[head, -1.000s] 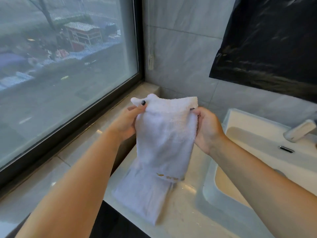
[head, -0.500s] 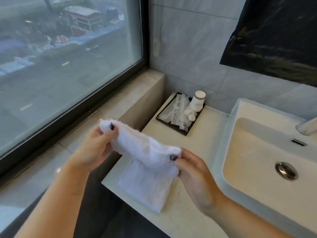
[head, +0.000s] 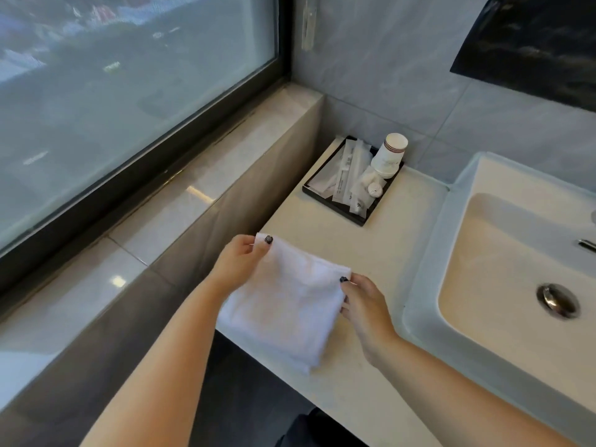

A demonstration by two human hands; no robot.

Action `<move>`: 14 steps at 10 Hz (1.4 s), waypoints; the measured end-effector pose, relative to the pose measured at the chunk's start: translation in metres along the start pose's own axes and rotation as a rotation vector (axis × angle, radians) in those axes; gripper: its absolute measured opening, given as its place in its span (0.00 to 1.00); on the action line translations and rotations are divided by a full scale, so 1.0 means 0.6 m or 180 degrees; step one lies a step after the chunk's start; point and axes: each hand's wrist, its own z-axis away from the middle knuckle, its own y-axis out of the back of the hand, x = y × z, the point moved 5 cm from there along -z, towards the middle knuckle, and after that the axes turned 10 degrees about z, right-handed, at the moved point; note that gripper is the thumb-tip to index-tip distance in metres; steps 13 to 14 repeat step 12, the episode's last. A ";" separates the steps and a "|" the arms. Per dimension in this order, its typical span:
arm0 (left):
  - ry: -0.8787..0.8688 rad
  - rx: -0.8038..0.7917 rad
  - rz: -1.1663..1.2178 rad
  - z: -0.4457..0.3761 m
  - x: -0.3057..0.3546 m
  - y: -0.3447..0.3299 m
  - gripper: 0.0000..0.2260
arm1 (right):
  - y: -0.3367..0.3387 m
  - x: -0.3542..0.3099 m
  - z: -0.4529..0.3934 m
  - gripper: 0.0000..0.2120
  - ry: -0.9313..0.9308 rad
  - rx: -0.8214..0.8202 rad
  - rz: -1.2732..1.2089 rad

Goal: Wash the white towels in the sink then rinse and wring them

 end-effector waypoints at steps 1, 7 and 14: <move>0.0461 0.0567 -0.0731 -0.007 -0.060 -0.011 0.26 | -0.013 0.056 -0.045 0.11 -0.0624 -0.0027 0.0247; 0.0130 0.1463 -0.1659 0.077 -0.129 -0.016 0.24 | -0.053 0.097 -0.007 0.25 -0.0173 0.0512 0.1176; -0.0722 0.0359 -0.2793 0.053 -0.159 -0.135 0.33 | -0.042 0.045 -0.067 0.34 0.1787 -0.1024 0.4308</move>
